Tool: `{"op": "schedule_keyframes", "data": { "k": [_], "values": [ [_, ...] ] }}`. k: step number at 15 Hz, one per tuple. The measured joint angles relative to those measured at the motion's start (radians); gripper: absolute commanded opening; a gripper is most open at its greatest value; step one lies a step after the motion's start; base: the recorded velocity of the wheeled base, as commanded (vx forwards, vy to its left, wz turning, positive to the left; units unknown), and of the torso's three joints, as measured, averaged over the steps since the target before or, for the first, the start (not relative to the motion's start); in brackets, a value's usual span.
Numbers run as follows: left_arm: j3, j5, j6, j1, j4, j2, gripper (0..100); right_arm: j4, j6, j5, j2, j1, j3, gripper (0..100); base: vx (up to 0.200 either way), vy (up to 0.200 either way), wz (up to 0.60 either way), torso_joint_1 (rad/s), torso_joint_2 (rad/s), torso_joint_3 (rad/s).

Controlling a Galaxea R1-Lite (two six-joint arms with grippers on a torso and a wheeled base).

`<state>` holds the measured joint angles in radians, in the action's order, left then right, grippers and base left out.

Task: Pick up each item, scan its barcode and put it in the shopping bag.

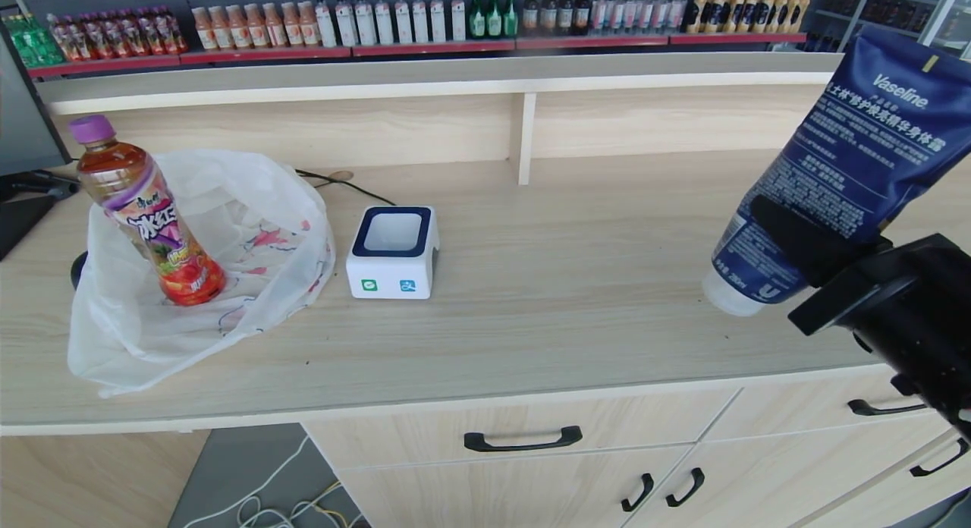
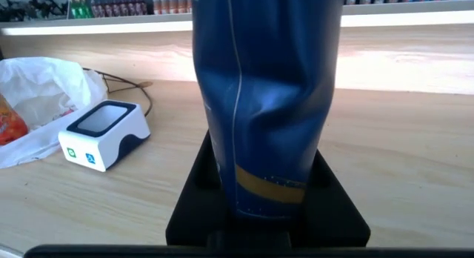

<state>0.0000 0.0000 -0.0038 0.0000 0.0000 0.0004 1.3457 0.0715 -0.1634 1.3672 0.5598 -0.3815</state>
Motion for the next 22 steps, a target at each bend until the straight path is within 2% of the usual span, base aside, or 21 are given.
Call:
{"op": "schedule_keyframes", "data": {
  "k": [6,12,17,22],
  "values": [
    [0.000,0.000,0.000,0.000,0.000,0.000,100,-0.005,-0.007,0.056,-0.010,0.026,0.021,0,0.000,0.000,0.00,0.000,0.00,0.000],
    [0.000,0.000,0.000,0.001,0.000,0.000,100,-0.005,-0.066,0.240,0.027,0.023,0.006,0,0.000,0.000,0.00,0.000,0.00,0.000],
    [0.000,0.000,0.000,0.000,0.000,0.000,100,-0.004,-0.194,0.450,0.056,0.016,-0.001,0,0.000,0.000,0.00,0.000,0.00,0.000],
    [0.000,0.000,0.000,0.000,0.000,0.000,100,-0.002,-0.272,0.459,0.088,0.014,-0.030,0,0.000,0.000,0.00,0.000,0.00,0.000]
  ]
}}
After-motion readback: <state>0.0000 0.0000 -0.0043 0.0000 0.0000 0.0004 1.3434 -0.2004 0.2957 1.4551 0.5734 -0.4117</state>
